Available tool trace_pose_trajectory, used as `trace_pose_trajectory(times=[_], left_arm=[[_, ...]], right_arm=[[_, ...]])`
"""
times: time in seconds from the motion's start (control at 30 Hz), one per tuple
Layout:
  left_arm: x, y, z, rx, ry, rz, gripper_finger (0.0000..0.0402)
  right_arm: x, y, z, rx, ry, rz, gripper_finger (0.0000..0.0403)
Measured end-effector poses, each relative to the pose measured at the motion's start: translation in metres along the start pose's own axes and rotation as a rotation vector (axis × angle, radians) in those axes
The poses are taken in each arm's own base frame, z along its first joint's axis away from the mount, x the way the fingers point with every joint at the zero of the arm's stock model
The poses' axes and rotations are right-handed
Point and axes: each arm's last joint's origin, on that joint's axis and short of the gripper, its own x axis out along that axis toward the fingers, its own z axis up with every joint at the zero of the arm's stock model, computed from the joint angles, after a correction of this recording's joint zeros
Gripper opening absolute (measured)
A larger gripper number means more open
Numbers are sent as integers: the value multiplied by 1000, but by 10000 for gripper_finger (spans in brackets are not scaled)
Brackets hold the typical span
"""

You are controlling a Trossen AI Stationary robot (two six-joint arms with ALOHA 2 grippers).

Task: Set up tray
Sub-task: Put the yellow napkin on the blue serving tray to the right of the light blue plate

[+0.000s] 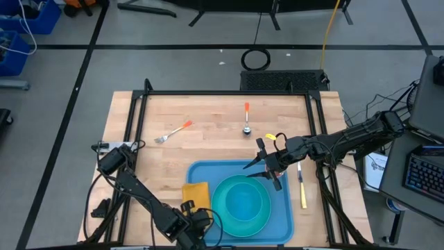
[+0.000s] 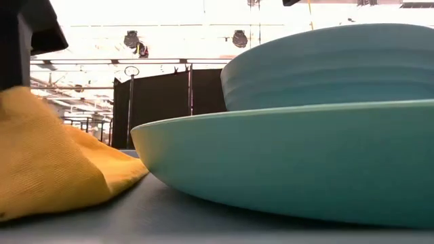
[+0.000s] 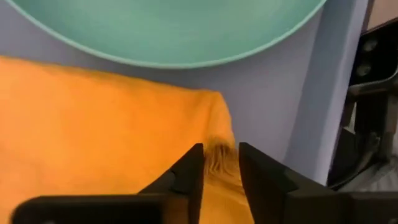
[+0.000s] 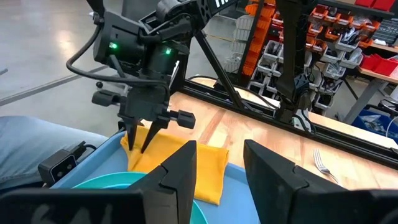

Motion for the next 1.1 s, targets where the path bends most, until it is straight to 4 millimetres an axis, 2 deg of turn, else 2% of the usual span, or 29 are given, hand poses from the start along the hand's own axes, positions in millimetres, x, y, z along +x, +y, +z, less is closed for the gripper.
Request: trace_pose_trajectory(times=[0.3,0.5,0.63,0.8,0.9,1.03,1.1], left_arm=[[-3,-5,7,1,11,-78,128],[-22,-10,15,39,-38,-165,128],[-35,-1,14,39,-55,-73,128],[-32,18,11,-25,-53,137,127],[-25,29,17,-34,-9,190,102],[-22,35,27,27,30,181,19],[-21,38,29,51,36,197,11]], right_arm=[[0,0,0,0,1,1,125],[0,0,0,0,1,0,125],[0,0,0,0,1,0,125],[0,0,0,0,1,0,125],[0,0,0,0,2,0,125],[0,0,0,0,2,0,125],[0,0,0,0,1,0,125]])
